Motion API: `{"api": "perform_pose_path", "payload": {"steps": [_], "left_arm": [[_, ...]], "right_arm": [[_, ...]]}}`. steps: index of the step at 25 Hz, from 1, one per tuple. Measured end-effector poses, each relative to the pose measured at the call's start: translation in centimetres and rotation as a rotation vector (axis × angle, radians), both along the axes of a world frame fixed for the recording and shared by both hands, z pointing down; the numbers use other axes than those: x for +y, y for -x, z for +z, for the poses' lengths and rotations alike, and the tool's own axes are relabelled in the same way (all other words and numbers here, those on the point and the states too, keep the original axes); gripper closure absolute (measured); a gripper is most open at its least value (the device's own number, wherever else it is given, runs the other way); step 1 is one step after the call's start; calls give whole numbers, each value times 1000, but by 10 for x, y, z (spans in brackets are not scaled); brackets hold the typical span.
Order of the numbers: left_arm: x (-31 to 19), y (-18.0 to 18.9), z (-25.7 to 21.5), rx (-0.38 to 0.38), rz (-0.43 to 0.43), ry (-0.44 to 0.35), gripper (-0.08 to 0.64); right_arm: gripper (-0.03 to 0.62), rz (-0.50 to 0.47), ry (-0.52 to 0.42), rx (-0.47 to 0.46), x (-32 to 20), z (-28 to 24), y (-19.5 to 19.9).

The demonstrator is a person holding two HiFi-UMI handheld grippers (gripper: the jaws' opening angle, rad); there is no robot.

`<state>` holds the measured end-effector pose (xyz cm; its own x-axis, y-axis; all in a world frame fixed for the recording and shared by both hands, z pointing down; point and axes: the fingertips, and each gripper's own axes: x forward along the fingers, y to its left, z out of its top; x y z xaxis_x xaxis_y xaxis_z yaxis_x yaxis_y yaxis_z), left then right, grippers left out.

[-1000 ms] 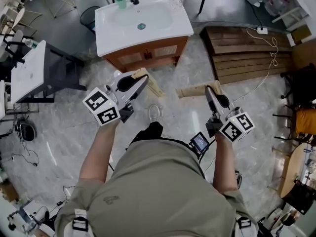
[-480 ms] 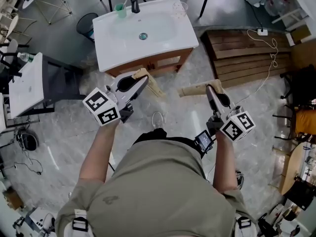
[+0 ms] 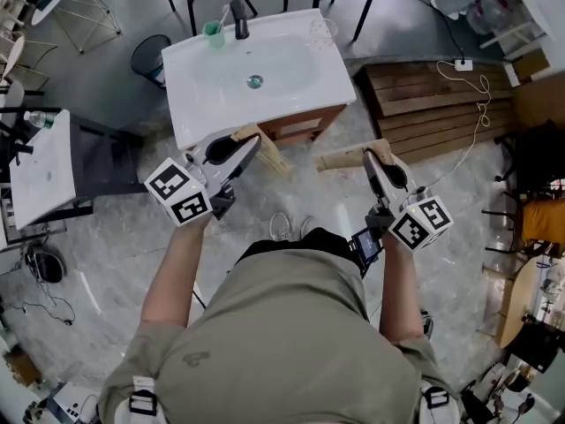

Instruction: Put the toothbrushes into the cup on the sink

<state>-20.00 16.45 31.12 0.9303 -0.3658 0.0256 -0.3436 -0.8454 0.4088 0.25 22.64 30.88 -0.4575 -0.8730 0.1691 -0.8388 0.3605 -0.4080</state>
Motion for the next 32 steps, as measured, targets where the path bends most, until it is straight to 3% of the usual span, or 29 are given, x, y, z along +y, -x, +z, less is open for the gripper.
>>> {"api": "perform_pose_path", "payload": {"steps": [14,32], "left_arm": [[-46,-16,8,-22,-21,-2,508],[-125,-77,20,-76,-87,28,508]], "right_arm": [[549,-11,-13,-23,-55,16,-19],[549,-86,15,-61,-152,31,-80]]}}
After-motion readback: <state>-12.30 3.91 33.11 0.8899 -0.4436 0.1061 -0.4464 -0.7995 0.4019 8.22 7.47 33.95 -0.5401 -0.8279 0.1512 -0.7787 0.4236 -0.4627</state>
